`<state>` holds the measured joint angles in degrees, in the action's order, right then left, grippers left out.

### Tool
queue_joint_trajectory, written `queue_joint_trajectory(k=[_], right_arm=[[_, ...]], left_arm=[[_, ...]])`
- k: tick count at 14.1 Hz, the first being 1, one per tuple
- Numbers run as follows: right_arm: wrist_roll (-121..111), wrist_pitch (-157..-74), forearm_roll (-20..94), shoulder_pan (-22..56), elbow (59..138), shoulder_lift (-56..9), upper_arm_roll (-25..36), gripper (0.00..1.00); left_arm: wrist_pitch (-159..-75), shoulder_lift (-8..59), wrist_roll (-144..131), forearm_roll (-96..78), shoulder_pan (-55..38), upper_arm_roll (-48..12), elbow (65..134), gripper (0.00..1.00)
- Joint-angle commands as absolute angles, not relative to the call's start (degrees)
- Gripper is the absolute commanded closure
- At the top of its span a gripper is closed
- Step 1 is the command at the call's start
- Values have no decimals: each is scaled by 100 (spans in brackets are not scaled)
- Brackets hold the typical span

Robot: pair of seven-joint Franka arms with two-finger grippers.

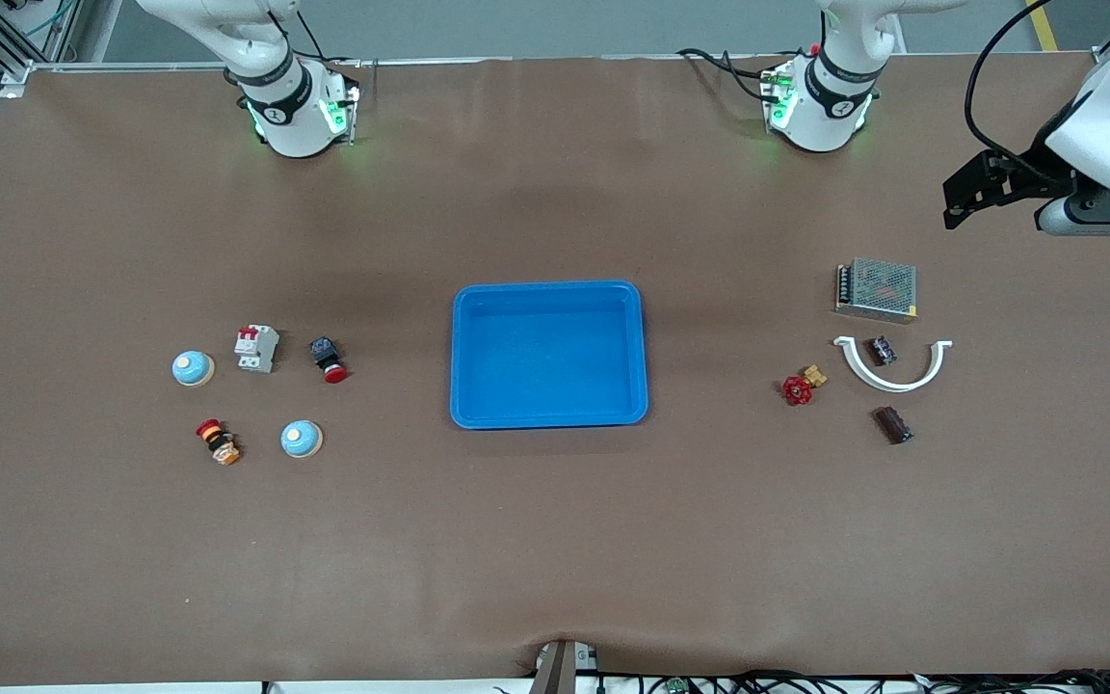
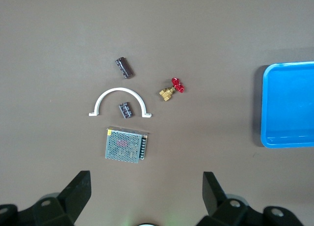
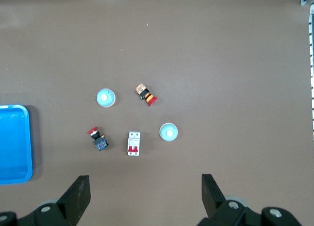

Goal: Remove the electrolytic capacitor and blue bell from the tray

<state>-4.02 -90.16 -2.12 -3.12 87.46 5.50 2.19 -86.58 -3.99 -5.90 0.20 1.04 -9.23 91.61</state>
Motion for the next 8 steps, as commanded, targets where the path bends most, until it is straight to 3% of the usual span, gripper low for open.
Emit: queue_joint_trajectory(k=[1,8], right_arm=[[-360,-9079,-132,-325,8640,483,176,0],[-360,-8904,-88,-176,8675,492,141,0]], left_arm=[[-8578,-492,-606,9,141,-1019,9167,0],[-8569,-457,-527,53,158,-1011,9149,0]])
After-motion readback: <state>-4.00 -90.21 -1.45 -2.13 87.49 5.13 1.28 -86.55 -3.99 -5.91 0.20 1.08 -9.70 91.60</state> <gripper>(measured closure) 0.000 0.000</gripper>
